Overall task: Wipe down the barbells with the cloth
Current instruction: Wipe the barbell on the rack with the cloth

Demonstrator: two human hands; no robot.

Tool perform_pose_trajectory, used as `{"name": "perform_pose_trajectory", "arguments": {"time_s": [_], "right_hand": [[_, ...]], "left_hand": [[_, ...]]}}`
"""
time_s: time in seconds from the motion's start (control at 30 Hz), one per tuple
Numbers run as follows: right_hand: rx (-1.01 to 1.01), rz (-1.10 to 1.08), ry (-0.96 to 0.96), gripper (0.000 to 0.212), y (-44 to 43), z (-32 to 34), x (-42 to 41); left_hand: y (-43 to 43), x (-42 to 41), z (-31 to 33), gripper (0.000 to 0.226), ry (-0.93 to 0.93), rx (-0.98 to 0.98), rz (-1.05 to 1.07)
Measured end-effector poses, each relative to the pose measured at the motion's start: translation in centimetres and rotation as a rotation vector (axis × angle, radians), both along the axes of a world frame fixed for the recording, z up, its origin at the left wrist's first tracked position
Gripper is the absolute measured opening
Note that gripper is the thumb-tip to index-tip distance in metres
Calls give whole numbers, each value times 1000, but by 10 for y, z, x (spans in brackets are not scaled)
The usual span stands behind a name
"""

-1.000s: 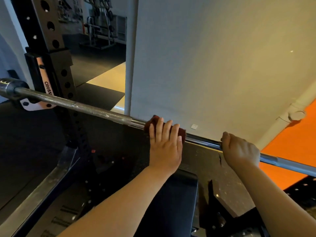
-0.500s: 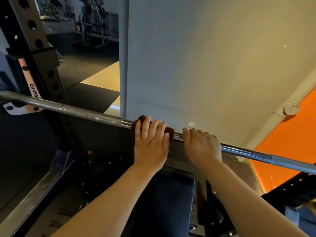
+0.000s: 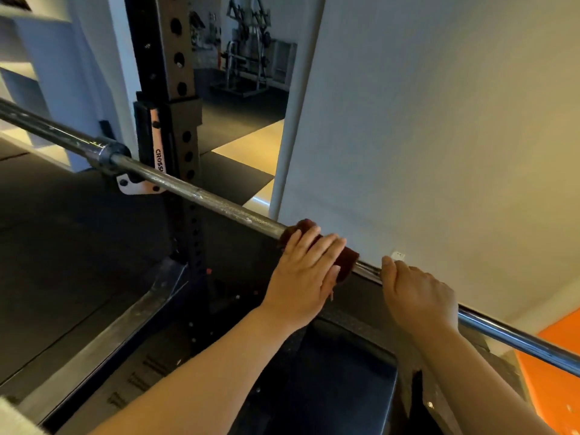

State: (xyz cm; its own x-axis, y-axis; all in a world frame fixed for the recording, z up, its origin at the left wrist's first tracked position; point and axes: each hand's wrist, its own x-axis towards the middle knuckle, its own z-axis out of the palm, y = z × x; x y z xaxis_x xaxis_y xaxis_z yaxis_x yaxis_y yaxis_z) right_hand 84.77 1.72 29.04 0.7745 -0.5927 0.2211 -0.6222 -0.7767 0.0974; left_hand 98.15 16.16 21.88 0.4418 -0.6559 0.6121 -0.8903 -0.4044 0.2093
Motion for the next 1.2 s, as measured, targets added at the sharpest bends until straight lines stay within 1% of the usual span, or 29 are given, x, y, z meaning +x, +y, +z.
{"name": "perform_pose_trajectory", "arguments": {"time_s": [0.03,0.1,0.13,0.2,0.33,0.4,0.47,0.6,0.63,0.7,0.77,0.83,0.87,0.93,1.0,1.1,1.13,1.2], "right_hand": [[-11,25,21,51,1,1,0],[-86,86,115,33,6,6,-1],[-101,111,165,32,11,8,1],[-95,125,213,40,17,11,7],[-78,125,168,36,26,15,23],[-72,163,185,36,34,16,33],[-78,204,186,33,41,20,48],[-94,249,182,28,57,23,87],[-87,260,193,27,61,22,94],[-52,254,160,29,61,18,101],[-71,242,135,35,58,14,101],[-85,215,140,49,55,11,103],[-61,191,125,56,54,9,105],[-15,147,88,62,54,8,107],[-37,171,98,59,54,9,106],[-89,261,137,43,54,12,100],[-85,269,141,42,55,13,99],[-92,278,144,42,55,14,99]], "left_hand": [[5,8,0,50,-46,29,-19],[17,28,-2,50,-75,37,8],[24,39,-4,51,-55,23,47],[35,58,-7,49,16,-39,147],[21,47,2,39,238,-232,256],[6,33,8,40,286,-296,270],[1,31,7,43,255,-309,239],[25,61,2,38,127,-160,128],[32,69,1,38,99,-148,122],[44,83,0,38,95,-192,183],[49,93,-2,38,128,-260,284],[42,91,0,42,188,-298,357],[35,86,2,44,222,-303,378],[23,77,3,49,232,-294,396],[27,78,1,51,175,-233,366],[53,103,-8,47,69,-137,309],[60,111,-9,46,62,-134,306],[60,117,-8,41,125,-193,337]]}}
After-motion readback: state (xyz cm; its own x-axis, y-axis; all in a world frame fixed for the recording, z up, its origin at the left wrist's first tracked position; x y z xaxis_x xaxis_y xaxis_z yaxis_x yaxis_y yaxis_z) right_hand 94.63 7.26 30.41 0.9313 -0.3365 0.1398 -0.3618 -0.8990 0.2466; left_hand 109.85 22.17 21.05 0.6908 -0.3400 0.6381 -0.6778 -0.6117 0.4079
